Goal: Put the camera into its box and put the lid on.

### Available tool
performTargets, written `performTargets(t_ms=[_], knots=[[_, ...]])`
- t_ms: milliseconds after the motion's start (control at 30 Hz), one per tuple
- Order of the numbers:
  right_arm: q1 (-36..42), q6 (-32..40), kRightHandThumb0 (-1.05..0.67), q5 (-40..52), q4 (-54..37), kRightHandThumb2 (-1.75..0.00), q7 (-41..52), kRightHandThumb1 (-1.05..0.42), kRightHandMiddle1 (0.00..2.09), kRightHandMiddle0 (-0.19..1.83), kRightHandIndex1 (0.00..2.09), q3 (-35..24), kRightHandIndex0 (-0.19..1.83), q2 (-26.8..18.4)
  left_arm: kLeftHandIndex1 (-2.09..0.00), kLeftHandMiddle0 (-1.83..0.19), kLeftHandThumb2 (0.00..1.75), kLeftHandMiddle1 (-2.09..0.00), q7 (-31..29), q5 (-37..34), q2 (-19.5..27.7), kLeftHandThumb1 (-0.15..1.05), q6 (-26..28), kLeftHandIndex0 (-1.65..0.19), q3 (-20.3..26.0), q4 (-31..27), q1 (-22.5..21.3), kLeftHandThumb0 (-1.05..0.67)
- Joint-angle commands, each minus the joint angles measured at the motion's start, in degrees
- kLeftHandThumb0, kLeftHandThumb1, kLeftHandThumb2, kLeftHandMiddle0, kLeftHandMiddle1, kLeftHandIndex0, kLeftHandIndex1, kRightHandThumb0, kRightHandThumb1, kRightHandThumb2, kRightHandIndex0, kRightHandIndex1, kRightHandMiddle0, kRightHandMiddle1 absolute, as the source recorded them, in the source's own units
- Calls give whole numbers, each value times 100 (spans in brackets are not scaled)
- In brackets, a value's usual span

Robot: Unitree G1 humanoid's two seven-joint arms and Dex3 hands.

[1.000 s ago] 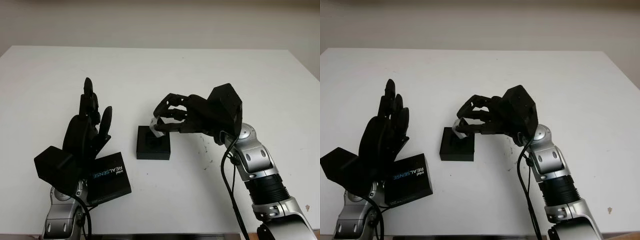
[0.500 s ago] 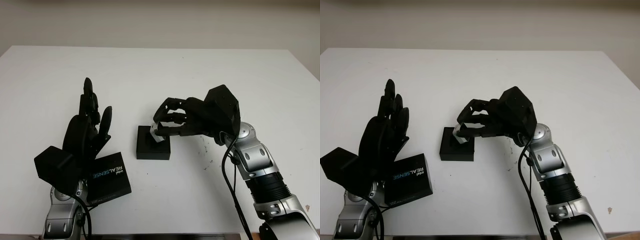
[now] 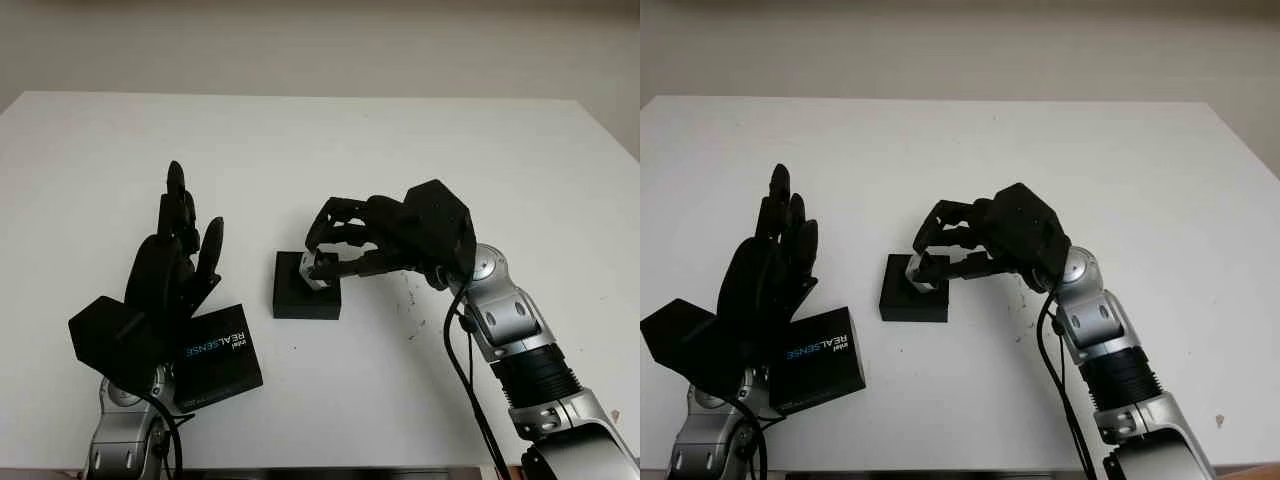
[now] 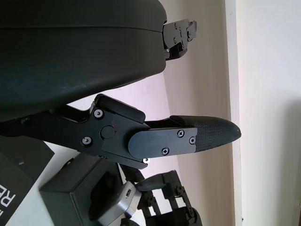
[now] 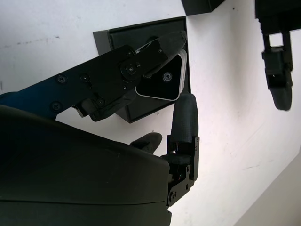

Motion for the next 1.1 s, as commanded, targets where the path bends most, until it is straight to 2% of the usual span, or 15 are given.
performTargets(t_ms=[0, 467, 633, 733, 767, 867, 967, 1067], knots=[[-64, -169, -42, -33, 74, -5, 36, -91, 181, 37, 37, 20, 27, -84, 0, 19, 48, -3, -13, -6, -6, 105, 2, 19, -19, -82, -3, -79], [-58, -898, -42, -338, 290, -6, 204, -91, 178, 37, 34, 154, 28, -241, 0, 19, 48, -3, 10, -6, -28, 105, -17, 19, -37, -103, 11, -78], [-6, -1118, -46, -640, 224, -6, 194, -93, 168, 35, 31, 310, 29, -333, 0, 19, 48, -2, 13, -1, -30, 105, -28, 19, -49, -106, 29, -79], [111, -1125, -52, -722, 40, -5, 162, -93, 150, 24, 25, 348, 25, -335, 0, 19, 48, -2, 48, 19, -43, 105, 19, 19, -58, -148, 43, -80], [158, -1203, -56, -760, -15, -5, 155, -92, 132, 15, 20, 374, 21, -356, 0, 19, 48, -3, 54, 23, -46, 105, 23, 19, -64, -160, 49, -79], [258, -1502, -63, -824, -56, -6, 113, -93, 85, 12, 9, 399, 14, -390, 0, 19, 49, -3, 62, 41, -43, 105, 15, 19, -77, -174, 60, -79], [303, -1670, -66, -911, -56, -6, 102, -94, 71, 9, 5, 413, 9, -430, 0, 19, 48, -2, 78, 36, -61, 105, 49, 19, -91, -203, 74, -80], [333, -1731, -66, -930, -46, -6, 130, -94, 67, 8, 4, 418, 6, -459, 0, 19, 48, -2, 74, 13, -90, 105, 2, 19, -100, -205, 78, -79]])
